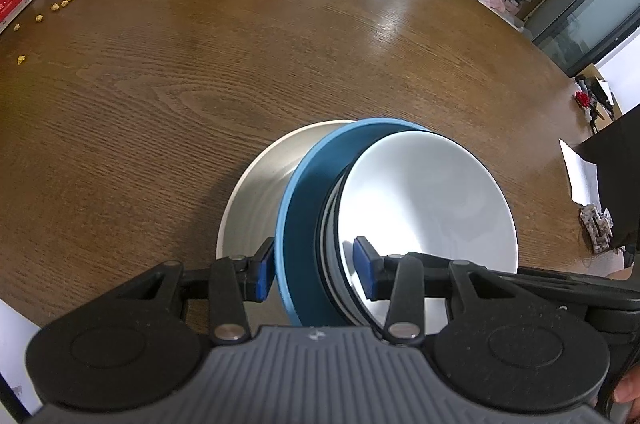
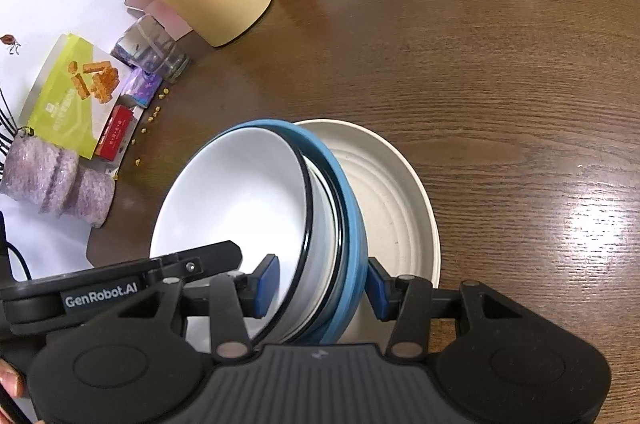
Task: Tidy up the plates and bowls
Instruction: 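Lower the blue bowl stack onto the cream plate stack with both grippers, then open both grippers to release the blue bowl rim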
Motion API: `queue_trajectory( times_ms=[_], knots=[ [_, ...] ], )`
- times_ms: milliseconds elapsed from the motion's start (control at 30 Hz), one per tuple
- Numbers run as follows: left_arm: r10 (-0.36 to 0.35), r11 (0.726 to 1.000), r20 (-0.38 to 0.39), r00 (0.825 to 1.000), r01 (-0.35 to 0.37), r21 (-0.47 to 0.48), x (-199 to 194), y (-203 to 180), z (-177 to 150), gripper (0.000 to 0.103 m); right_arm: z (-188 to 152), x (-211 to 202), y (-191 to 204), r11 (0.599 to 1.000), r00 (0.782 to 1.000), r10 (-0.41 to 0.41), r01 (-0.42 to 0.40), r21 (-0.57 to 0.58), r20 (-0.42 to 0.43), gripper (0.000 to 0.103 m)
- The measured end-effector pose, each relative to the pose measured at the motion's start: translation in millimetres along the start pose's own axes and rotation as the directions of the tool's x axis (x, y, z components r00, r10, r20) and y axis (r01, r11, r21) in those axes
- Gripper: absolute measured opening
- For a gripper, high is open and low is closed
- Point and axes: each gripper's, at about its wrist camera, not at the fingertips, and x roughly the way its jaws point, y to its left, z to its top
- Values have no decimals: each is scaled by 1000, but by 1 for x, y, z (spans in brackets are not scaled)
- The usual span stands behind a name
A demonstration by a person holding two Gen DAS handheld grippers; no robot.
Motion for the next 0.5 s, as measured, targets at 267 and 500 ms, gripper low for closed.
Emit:
queue_trajectory(
  times_ms=[267,500],
  knots=[
    [4,1000,0,1000,-4,2,0,1,-1,43,-1,0,4,1000,1000,-19,19,-13,5,45],
    [-2,1000,9,1000,2,11,-2,0,0,52,0,-4,10,999,999,-36,36,-21,18,46]
  ],
)
